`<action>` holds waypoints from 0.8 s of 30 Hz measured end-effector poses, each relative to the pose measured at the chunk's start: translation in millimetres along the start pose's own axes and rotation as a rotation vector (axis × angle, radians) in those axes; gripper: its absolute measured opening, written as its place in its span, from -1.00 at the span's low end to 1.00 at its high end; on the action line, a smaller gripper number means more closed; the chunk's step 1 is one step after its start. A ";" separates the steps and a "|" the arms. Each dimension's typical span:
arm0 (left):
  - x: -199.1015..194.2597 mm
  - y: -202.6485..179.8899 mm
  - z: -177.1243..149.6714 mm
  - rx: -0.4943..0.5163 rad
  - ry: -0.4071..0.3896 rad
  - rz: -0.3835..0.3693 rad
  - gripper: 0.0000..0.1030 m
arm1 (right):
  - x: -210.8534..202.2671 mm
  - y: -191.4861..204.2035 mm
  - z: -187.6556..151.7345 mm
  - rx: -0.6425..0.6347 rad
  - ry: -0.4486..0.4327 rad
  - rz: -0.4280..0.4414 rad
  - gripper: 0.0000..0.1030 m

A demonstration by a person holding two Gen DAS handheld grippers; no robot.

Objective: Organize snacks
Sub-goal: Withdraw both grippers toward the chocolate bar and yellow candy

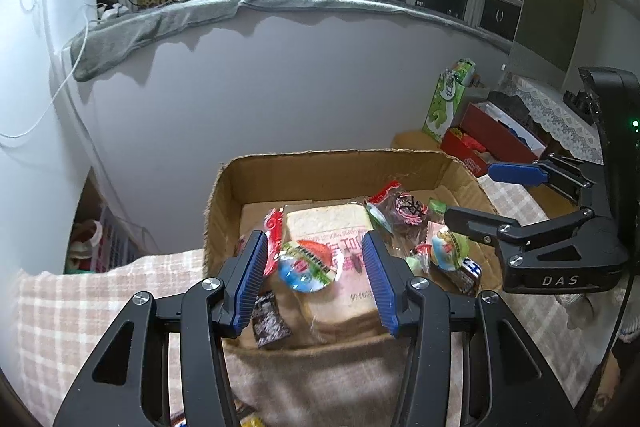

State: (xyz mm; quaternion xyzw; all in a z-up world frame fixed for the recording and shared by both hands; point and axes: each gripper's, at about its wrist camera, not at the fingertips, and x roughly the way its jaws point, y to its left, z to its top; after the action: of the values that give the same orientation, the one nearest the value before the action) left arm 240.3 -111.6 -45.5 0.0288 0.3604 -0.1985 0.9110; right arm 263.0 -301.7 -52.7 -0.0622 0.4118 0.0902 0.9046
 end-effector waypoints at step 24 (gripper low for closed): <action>-74.2 67.8 -58.8 -0.120 -0.008 0.057 -0.07 | -66.6 74.6 -34.3 -0.069 -0.067 0.116 0.65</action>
State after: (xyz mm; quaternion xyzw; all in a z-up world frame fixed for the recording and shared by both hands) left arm 179.2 -12.4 -45.5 -0.0166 0.3670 -0.1507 0.9178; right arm 178.9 -242.7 -27.6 -0.0666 0.3810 0.1585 0.9085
